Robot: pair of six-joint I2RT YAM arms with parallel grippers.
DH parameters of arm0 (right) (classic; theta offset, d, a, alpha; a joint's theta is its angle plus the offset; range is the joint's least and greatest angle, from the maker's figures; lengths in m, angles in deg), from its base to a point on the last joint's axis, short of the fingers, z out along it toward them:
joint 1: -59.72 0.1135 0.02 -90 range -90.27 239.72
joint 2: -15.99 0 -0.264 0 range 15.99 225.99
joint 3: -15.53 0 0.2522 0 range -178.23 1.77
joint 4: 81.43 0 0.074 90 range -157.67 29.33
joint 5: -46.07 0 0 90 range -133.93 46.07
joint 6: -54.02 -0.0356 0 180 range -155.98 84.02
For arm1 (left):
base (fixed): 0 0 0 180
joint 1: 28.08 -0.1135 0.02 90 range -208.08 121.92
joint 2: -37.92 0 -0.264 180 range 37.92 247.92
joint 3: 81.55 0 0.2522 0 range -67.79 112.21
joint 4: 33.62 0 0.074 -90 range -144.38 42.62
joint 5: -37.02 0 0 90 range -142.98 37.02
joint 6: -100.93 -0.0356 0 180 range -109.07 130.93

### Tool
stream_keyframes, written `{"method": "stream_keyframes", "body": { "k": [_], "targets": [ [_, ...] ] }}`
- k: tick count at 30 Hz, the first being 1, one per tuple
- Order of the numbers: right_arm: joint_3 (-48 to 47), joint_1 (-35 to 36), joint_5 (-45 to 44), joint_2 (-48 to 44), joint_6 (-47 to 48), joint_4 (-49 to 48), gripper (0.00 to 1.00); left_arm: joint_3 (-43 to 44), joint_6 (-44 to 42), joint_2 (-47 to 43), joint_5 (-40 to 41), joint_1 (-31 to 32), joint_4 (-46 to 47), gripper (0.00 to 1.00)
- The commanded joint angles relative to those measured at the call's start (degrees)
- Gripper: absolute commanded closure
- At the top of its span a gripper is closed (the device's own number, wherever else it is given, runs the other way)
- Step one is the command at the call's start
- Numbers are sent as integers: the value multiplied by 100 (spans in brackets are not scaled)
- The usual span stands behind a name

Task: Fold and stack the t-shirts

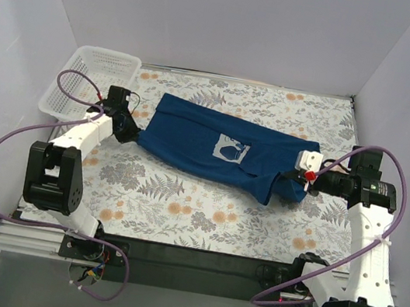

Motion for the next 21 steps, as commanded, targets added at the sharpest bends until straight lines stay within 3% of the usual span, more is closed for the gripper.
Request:
{"method": "stream_keyframes", "body": {
  "k": [1, 21],
  "targets": [
    [-316, -32, 102, 179, -695, -734, 99, 204, -27, -112, 141, -50, -178, 100],
    [-809, -41, -117, 1656, -2199, -2036, 99, 2005, -211, 1584, 9, -50, -565, 100]
  ]
}}
